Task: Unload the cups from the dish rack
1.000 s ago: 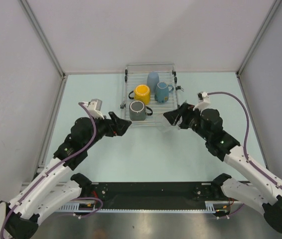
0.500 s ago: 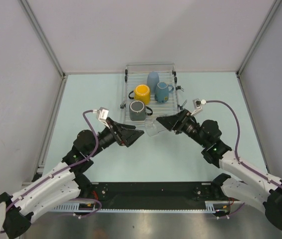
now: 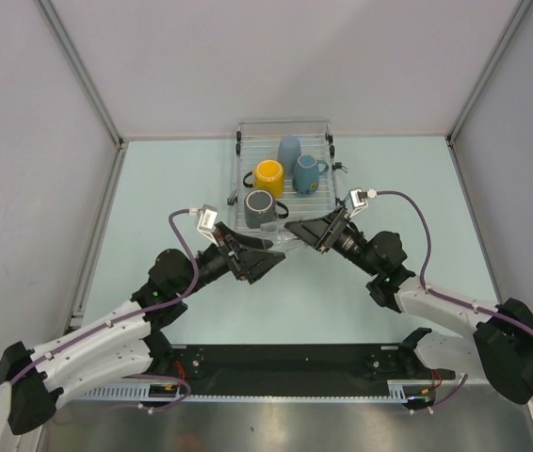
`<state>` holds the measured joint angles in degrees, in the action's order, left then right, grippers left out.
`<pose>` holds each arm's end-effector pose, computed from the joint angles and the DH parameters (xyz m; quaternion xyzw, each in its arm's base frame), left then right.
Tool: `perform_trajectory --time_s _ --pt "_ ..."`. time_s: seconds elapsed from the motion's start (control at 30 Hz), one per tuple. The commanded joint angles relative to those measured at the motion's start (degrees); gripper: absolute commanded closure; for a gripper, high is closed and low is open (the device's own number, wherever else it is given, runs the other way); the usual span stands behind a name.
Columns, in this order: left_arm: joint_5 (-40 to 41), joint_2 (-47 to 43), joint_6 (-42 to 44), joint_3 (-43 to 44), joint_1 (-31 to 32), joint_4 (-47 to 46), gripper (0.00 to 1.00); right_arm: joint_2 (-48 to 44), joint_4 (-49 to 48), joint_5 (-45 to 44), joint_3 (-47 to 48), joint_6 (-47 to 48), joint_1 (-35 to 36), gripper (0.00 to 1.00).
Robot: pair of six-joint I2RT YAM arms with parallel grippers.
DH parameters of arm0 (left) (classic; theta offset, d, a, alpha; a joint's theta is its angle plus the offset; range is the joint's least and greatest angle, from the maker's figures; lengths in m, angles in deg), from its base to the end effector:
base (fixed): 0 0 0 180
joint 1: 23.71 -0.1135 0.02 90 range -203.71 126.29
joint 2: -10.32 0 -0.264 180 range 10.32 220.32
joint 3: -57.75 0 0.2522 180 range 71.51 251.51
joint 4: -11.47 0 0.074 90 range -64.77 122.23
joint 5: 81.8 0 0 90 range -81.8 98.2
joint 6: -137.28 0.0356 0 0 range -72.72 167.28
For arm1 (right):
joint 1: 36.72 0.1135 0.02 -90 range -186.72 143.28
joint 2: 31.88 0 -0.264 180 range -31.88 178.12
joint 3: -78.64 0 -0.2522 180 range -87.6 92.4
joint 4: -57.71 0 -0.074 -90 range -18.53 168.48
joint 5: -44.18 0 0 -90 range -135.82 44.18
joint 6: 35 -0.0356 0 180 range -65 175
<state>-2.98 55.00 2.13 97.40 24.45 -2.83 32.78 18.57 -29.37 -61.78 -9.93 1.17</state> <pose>0.1223 -0.1469 0.2946 0.0911 0.6424 -0.5948 0.4746 0.1835 0.1556 0.2715 0.0327 0.6184 0.6647 0.4179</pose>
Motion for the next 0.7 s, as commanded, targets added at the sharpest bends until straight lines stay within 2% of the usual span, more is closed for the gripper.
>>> perform_trajectory --time_s 0.0,0.13,0.23,0.27,0.33,0.37,0.43,0.47,0.57,0.67 --pt "-0.6 0.4 -0.3 -0.3 1.4 -5.5 0.11 2.0 -14.1 1.9 0.5 -3.6 2.0 1.00" --pt "0.1 0.4 -0.1 -0.9 1.8 -6.0 0.16 3.9 -17.7 2.7 0.7 -4.2 3.2 1.00" --pt "0.5 0.2 -0.4 -1.5 1.9 -6.3 0.24 5.8 -22.3 3.4 0.2 -5.7 4.0 1.00" --pt "0.5 0.2 -0.4 -1.7 1.9 -6.4 0.33 6.6 -23.3 3.2 -0.1 -6.0 4.1 1.00" --pt "0.7 0.0 -0.4 -2.1 2.0 -6.7 0.42 7.1 -24.7 3.1 -0.4 -6.8 4.2 1.00" --pt "0.8 0.0 -0.4 -2.2 2.0 -6.7 0.52 7.3 -25.1 3.1 -0.6 -6.9 4.2 1.00" --pt "1.0 -0.2 -0.2 -2.3 2.0 -6.7 0.65 7.5 -25.1 3.3 -0.5 -6.7 4.5 1.00" --pt "1.1 -0.3 -0.2 -2.4 2.1 -6.7 0.78 7.6 -25.0 3.4 -0.3 -6.7 4.6 1.00" --pt "1.2 -0.1 -0.2 -2.3 2.1 -6.2 1.00 7.7 -24.3 3.7 -0.2 -6.1 5.0 1.00" --pt "1.3 -0.1 -0.1 -2.2 2.1 -5.9 1.00 7.4 -23.0 4.4 -0.1 -5.7 5.3 1.00"
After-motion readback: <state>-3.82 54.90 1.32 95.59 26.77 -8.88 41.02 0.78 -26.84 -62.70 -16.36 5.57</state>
